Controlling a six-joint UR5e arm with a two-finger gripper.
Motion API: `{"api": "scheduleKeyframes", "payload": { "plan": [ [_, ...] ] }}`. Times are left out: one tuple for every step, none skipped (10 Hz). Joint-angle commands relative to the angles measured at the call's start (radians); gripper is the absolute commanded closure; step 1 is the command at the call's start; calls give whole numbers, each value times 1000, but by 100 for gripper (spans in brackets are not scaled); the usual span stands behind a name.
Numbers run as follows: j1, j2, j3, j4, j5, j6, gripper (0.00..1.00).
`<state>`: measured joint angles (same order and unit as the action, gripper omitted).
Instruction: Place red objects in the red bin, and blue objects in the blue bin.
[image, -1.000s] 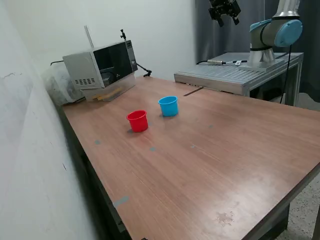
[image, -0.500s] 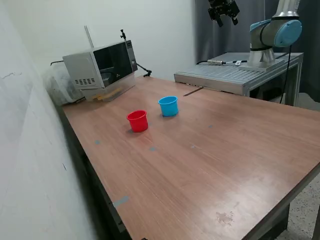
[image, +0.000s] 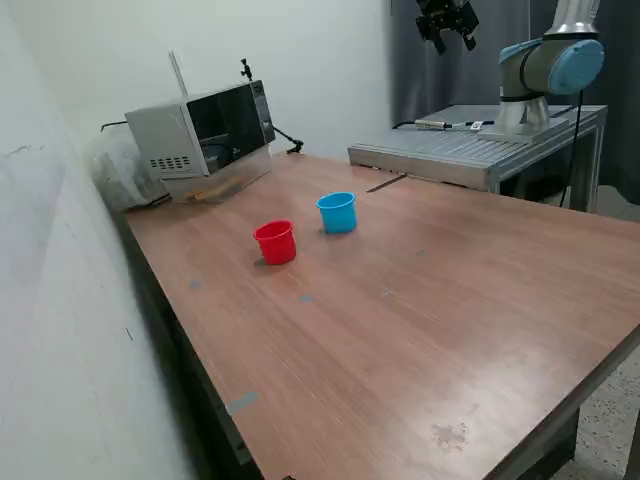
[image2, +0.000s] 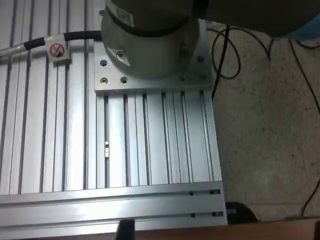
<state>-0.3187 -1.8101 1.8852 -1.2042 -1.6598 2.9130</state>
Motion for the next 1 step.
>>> {"api": "scheduleKeyframes", "payload": {
  "plan": [
    [1, 0, 0, 0, 0, 0, 0]
  ]
}}
